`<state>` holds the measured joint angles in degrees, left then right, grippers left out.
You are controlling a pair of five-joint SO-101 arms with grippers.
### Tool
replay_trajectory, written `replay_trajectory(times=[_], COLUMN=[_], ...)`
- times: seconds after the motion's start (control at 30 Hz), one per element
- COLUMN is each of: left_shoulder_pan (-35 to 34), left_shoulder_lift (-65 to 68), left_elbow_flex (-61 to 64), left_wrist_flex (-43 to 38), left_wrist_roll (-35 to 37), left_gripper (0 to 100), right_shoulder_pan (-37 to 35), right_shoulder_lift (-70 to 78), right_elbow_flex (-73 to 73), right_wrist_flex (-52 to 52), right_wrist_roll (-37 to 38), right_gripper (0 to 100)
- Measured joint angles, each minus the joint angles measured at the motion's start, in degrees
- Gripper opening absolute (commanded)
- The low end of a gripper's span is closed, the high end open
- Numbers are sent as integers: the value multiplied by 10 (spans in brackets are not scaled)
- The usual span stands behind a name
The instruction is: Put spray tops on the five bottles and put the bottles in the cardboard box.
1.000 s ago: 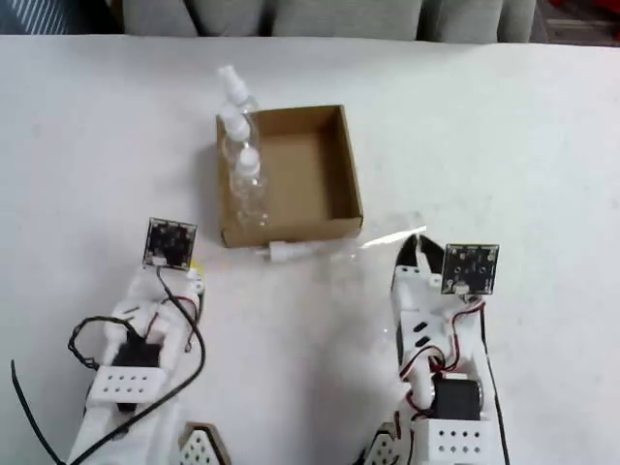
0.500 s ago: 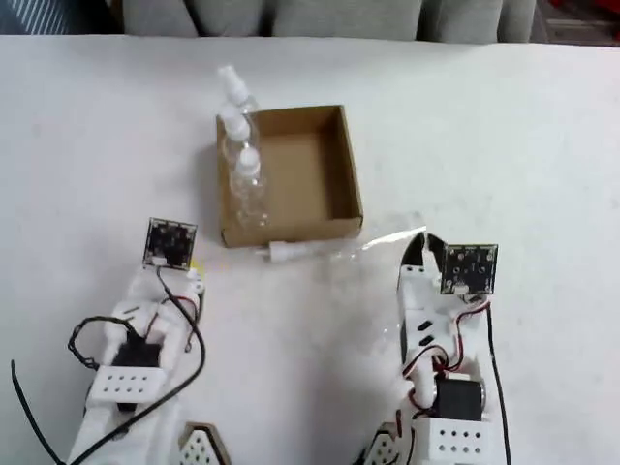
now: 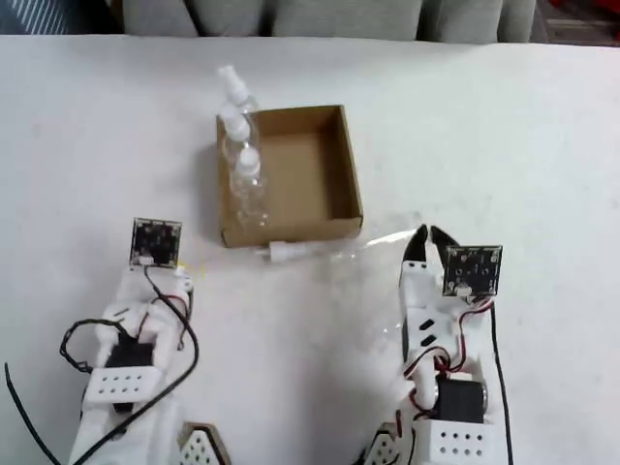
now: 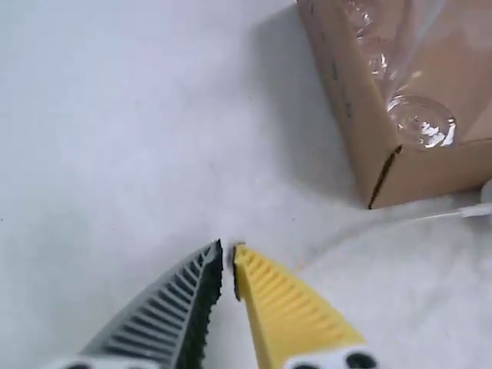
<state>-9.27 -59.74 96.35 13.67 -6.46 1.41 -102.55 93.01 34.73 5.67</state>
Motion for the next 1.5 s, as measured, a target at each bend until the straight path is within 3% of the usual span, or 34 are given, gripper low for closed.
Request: replay_trajectory(times=[0.67,0.87,1.2,1.5], left_shoulder_pan=[0,0,0,0], left_shoulder_lift=[0,0,0,0], left_elbow_flex=[0,0,0,0], left_wrist_flex=[0,0,0,0], left_wrist_roll=[0,0,0,0], left_gripper=[31,31,31,34], right_shoulder_pan=[-26,-31,-31,-65], right_shoulder_lift=[22,154,439,587], right_elbow_flex=[0,-46,-207,-254], right_wrist_flex=[-108,-160,-163,-163], right_wrist_roll=[32,32,32,32], right_gripper=[18,18,18,18])
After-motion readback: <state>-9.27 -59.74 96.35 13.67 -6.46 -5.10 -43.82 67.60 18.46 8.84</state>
